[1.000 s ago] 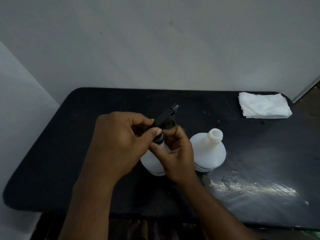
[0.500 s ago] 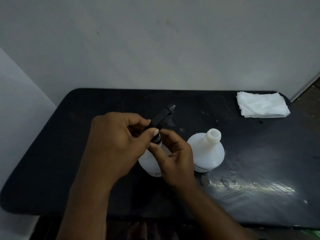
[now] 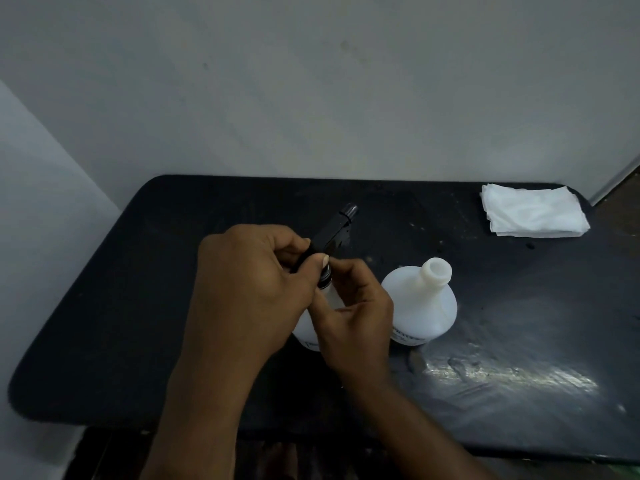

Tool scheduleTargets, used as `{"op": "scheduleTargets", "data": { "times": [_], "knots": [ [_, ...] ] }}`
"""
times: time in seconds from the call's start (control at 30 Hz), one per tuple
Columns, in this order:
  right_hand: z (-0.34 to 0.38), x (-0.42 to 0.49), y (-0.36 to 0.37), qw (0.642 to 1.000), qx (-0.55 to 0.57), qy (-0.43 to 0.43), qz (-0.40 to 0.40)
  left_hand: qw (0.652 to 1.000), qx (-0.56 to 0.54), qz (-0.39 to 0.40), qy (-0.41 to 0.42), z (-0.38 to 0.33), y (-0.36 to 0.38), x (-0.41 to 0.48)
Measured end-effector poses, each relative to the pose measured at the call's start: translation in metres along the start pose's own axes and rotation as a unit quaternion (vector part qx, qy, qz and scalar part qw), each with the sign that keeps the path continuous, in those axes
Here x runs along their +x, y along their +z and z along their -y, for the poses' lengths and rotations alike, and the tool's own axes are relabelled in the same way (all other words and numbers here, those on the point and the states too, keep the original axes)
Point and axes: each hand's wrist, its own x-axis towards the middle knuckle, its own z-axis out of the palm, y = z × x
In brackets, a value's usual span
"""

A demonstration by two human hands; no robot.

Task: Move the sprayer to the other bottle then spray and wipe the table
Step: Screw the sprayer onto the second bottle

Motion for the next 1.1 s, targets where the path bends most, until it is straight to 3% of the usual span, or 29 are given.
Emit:
{"op": "scheduleTargets", "data": {
  "times": [0.13, 0.33, 0.63, 0.77, 1.1],
  "knots": [
    [-0.002, 0.009, -0.006, 0.998, 0.021, -0.003, 0.057, 1.0, -0.004, 0.006, -0.004, -0.001, -0.001, 0.0],
    [-0.005, 0.023, -0.025, 0.977, -0.008, -0.029, 0.213, 1.0, 0.006, 0.001, -0.001, -0.002, -0.001, -0.001],
    [-0.004, 0.014, -0.017, 0.989, 0.074, 0.026, 0.127, 1.0, 0.015, -0.012, 0.002, -0.002, -0.003, -0.001],
    [-0.003, 0.014, -0.013, 0.994, 0.053, 0.016, 0.095, 1.0, 0.017, -0.012, 0.001, 0.0, -0.001, -0.001],
    [-0.005, 0.025, -0.023, 0.976, 0.002, -0.006, 0.217, 1.0, 0.012, -0.005, -0.007, -0.002, -0.003, -0.002]
  ]
}}
